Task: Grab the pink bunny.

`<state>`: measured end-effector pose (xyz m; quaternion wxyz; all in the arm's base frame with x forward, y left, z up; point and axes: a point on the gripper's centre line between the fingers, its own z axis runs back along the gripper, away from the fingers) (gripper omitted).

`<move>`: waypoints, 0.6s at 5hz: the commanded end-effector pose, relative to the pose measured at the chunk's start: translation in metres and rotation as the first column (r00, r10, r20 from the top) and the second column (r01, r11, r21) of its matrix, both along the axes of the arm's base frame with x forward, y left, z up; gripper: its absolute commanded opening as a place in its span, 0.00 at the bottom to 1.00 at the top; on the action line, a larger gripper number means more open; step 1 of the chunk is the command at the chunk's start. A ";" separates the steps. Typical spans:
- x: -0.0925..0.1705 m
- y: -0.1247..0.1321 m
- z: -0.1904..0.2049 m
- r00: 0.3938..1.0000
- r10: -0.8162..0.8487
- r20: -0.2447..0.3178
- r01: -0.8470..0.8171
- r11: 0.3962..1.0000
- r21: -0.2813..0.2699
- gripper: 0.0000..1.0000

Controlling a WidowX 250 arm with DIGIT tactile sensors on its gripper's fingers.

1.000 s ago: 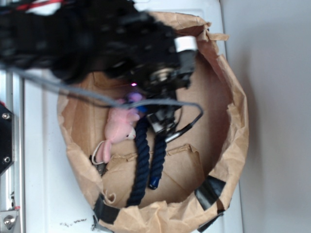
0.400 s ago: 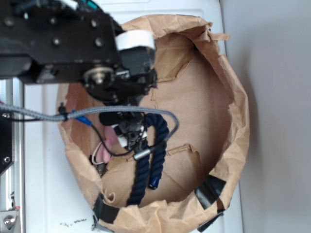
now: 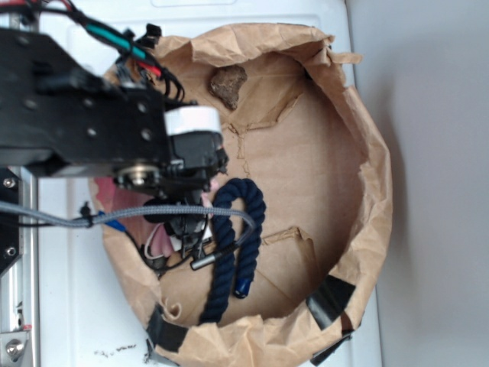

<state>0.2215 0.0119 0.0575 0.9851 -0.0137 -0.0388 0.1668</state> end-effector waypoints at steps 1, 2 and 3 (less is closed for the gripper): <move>0.007 -0.006 -0.037 0.997 -0.062 0.037 0.061 0.997 0.042 1.00; 0.005 -0.007 -0.039 0.997 -0.067 0.033 0.065 0.997 0.049 1.00; 0.005 -0.006 -0.038 0.998 -0.042 0.036 0.040 0.998 0.054 0.00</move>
